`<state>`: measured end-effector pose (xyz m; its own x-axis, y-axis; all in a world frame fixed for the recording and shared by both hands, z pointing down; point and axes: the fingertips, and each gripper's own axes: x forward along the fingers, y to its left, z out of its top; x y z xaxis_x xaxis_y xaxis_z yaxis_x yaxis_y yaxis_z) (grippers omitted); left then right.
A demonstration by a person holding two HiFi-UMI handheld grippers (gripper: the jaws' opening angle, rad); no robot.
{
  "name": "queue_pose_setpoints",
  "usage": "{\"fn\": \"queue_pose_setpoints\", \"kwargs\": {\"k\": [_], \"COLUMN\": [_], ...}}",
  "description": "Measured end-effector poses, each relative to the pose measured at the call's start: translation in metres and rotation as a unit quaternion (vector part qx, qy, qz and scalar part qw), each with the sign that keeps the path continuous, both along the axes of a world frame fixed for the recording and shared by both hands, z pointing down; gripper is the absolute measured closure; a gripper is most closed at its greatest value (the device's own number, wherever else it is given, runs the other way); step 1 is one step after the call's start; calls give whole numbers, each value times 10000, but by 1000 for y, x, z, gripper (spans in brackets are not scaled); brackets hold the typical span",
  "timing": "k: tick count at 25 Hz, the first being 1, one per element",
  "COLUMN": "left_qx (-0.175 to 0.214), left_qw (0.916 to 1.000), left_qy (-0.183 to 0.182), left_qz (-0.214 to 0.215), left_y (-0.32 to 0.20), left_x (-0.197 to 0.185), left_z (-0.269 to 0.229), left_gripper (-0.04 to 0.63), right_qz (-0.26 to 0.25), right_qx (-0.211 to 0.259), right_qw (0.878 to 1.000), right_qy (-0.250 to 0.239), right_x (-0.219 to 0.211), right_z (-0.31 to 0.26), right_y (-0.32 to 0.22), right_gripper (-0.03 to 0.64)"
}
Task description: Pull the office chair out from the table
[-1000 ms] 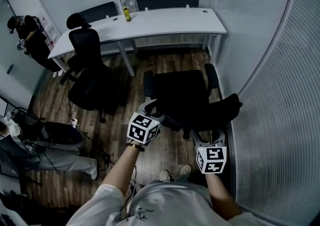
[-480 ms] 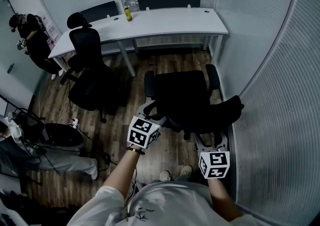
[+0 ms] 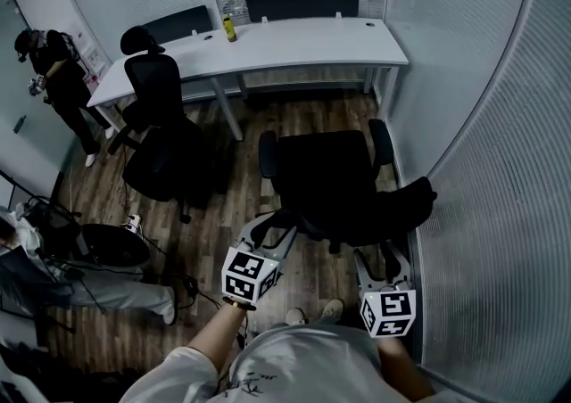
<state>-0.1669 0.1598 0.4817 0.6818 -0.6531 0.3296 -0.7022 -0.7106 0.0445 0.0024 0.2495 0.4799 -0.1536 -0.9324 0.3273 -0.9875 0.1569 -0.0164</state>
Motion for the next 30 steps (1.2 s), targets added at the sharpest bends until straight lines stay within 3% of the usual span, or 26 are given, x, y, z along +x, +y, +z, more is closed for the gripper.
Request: {"fn": "queue_pose_setpoints", "kwargs": {"k": [3, 7, 13, 18, 25, 30], "left_qx": [-147, -341, -465, -507, -487, -491], "left_qw": [9997, 9992, 9989, 9982, 9986, 9986], "left_qy": [-178, -187, -102, -170, -221, -61], "left_qz": [-39, -47, 9, 256, 4, -168], "left_y": [22, 45, 57, 68, 67, 62], "left_x": [-3, -3, 9, 16, 1, -6], "left_z": [17, 30, 29, 33, 37, 33], "left_gripper": [480, 519, 580, 584, 584, 584], "right_qz": [176, 145, -54, -295, -506, -619], "right_qx": [17, -22, -130, -182, -246, -313], "right_qw": [9998, 9999, 9998, 9989, 9979, 9972], "right_qy": [85, 81, -125, -311, -323, -282], "right_x": [9, 10, -5, -21, -34, -39], "right_z": [0, 2, 10, 14, 18, 22], "right_y": [5, 10, 8, 6, 1, 0], "right_gripper": [466, 553, 598, 609, 609, 609]}}
